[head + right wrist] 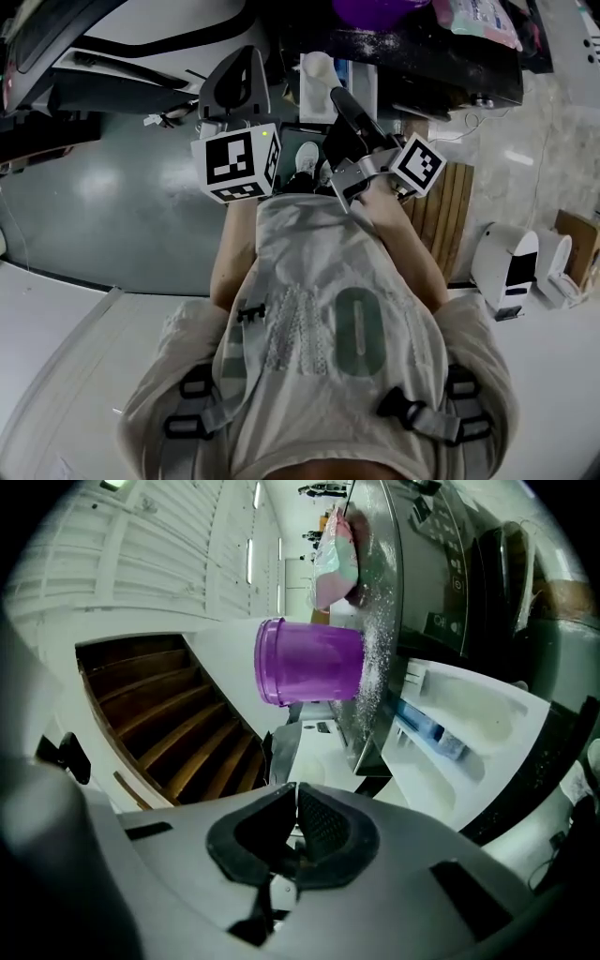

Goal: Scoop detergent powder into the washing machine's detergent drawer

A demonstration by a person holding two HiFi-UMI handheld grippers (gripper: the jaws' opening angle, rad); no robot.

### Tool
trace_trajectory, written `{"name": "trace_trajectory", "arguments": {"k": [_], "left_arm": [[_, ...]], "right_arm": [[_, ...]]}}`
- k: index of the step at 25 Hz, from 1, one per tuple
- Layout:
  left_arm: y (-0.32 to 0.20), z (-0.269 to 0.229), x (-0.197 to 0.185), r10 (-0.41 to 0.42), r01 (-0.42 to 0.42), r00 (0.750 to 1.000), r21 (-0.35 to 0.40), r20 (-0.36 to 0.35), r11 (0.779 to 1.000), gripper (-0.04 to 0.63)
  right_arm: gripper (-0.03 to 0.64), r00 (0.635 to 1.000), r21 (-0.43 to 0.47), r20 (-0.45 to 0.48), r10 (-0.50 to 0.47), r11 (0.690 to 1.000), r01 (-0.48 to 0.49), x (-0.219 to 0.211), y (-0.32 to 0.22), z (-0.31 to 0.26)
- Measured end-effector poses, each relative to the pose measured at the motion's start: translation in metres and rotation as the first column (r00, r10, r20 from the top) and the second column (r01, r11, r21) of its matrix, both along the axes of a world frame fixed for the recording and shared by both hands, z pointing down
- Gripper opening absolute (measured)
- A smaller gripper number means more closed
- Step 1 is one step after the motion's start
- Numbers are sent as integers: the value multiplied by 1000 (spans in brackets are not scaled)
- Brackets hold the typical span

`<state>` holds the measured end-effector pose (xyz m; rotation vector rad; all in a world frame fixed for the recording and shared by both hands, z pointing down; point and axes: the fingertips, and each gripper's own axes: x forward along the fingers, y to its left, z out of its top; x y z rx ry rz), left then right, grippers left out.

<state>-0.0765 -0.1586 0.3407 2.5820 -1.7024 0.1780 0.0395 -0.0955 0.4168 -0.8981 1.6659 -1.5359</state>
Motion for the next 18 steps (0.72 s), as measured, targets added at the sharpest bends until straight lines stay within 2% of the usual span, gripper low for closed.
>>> {"name": "trace_trajectory", "arguments": {"k": [10,18], "left_arm": [[-10,9,-13,-23,23,1000,-23,-6,999,20],[-15,19,-17,-22,22,1000,-46,-8,999,20]], "right_arm": [[11,999,-149,-40,-17,989,11,-9,2,44],[11,997,-195,-74,-9,981,-5,-10,2,55]]}}
